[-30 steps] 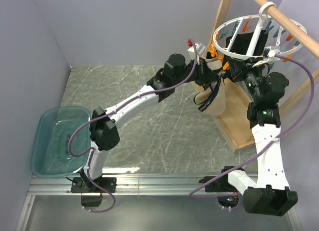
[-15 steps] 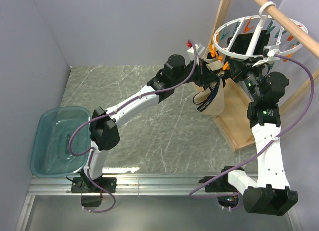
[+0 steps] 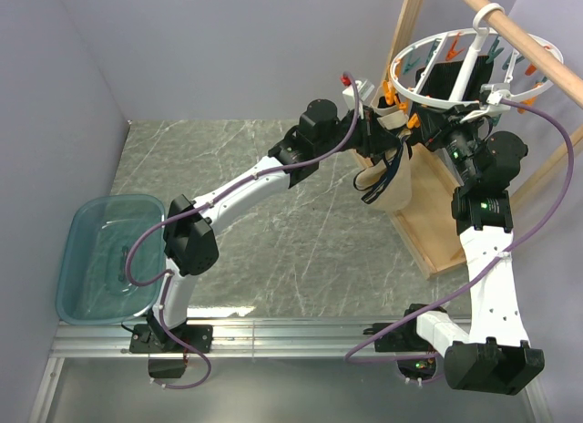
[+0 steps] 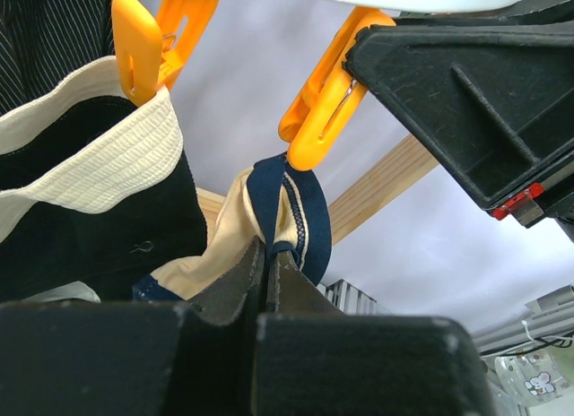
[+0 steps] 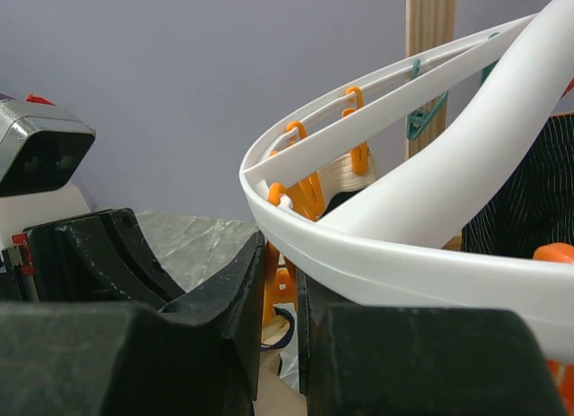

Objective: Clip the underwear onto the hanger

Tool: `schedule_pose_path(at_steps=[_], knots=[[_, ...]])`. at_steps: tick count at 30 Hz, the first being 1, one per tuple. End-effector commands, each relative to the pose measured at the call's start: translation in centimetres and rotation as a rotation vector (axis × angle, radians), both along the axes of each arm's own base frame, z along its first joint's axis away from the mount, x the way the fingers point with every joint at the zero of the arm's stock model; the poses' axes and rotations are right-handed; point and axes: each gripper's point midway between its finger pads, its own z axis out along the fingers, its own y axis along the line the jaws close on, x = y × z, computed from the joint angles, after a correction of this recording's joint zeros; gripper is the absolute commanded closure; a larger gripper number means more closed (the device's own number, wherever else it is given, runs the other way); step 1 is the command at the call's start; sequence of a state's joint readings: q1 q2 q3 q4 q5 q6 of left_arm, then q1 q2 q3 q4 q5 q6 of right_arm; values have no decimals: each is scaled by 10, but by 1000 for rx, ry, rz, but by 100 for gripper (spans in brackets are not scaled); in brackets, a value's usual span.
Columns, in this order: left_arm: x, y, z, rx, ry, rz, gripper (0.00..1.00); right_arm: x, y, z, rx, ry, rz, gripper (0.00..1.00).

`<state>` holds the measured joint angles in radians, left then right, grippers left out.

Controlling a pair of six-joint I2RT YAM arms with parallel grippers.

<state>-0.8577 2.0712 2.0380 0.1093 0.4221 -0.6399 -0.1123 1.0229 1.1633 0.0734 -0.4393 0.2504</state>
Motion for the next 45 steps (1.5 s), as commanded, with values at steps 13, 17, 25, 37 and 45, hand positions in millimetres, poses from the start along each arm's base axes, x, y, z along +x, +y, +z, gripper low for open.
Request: schedule_pose_path(at_steps=[13, 17, 25, 37, 45], knots=[[-10, 17, 67, -143, -75, -29, 100, -12, 22, -10, -18, 41, 120, 100], [-16, 15, 71, -148, -94, -51, 100, -11, 23, -10, -12, 42, 125, 100], [-28, 7, 71, -148, -107, -84, 100, -11, 23, -10, -7, 43, 129, 100], [-26, 8, 85, -159, -154, -66, 100, -16, 25, -14, -73, 23, 141, 100], [-24, 4, 82, -150, -161, -65, 100, -20, 28, -12, -86, 13, 160, 100]])
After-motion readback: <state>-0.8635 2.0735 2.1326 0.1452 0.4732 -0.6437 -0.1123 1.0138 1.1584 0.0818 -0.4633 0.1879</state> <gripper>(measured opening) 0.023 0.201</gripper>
